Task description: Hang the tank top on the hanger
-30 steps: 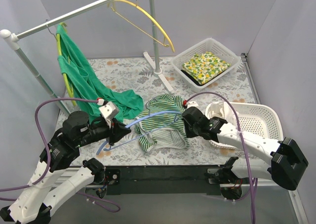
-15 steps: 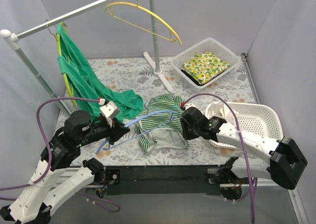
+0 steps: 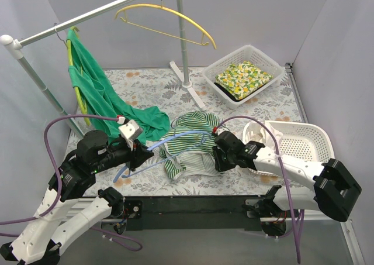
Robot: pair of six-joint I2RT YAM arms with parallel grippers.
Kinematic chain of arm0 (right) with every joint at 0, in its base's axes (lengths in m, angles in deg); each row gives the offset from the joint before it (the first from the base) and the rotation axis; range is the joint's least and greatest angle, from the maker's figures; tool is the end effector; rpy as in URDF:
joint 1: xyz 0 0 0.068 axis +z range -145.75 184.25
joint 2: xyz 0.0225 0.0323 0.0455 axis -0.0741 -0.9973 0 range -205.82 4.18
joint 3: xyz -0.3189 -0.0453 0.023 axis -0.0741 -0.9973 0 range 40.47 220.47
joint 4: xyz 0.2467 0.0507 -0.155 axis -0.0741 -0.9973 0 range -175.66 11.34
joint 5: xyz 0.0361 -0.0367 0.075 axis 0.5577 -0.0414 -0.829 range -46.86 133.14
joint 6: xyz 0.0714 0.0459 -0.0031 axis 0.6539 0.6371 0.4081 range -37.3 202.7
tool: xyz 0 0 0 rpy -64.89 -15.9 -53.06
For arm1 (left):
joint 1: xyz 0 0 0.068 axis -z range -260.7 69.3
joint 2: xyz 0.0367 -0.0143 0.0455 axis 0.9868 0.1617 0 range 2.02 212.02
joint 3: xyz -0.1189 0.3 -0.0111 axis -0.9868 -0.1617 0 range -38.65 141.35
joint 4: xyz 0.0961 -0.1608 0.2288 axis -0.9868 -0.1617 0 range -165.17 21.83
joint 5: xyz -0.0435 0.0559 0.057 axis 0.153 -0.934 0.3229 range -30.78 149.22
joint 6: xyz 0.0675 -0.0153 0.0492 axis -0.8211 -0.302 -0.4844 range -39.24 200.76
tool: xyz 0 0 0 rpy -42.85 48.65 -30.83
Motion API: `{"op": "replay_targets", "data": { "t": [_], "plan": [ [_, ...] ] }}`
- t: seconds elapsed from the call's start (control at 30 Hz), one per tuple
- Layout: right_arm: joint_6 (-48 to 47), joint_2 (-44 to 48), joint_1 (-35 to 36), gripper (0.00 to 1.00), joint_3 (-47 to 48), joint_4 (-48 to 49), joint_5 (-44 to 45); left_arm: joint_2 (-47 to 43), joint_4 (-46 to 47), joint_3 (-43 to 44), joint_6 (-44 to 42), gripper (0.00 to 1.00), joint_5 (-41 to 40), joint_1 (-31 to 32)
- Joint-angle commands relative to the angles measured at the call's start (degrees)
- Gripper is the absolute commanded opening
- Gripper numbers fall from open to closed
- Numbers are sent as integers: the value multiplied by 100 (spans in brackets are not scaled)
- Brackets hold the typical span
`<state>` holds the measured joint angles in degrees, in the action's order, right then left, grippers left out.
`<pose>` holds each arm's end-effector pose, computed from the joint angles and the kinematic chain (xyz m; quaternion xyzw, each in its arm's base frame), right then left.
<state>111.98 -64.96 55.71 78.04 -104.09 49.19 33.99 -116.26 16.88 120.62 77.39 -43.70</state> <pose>0.1679 0.1981 0.1878 -0.1695 0.9425 0.1451 0.2488 0.0804 -0.0896 0.3877 0.0646 0.8325 -0.4360 0.3357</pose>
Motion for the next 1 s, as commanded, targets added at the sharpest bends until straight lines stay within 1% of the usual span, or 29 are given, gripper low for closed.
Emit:
{"op": "replay_targets", "data": {
  "t": [0.0,0.03,0.1,0.13,0.33,0.53,0.8,0.97],
  "plan": [
    [8,-160,39,31,102,117,397,11,72,186,-4,0,370,27],
    [-10,-213,31,23,137,109,485,11,81,187,13,0,423,27],
    [-80,-301,-31,11,286,-5,722,38,55,204,40,0,537,27],
    [-106,-380,-74,2,356,-58,784,55,46,213,40,0,555,27],
    [-247,-363,-374,1,743,-138,951,108,64,213,49,0,573,27],
    [-343,-319,-689,1,805,-269,1039,126,37,222,22,0,512,27],
    [-440,-20,-717,1,972,-392,1197,213,98,169,5,0,740,27],
    [-563,164,-717,1,1130,-427,1048,380,204,125,5,0,758,27]
  ]
}}
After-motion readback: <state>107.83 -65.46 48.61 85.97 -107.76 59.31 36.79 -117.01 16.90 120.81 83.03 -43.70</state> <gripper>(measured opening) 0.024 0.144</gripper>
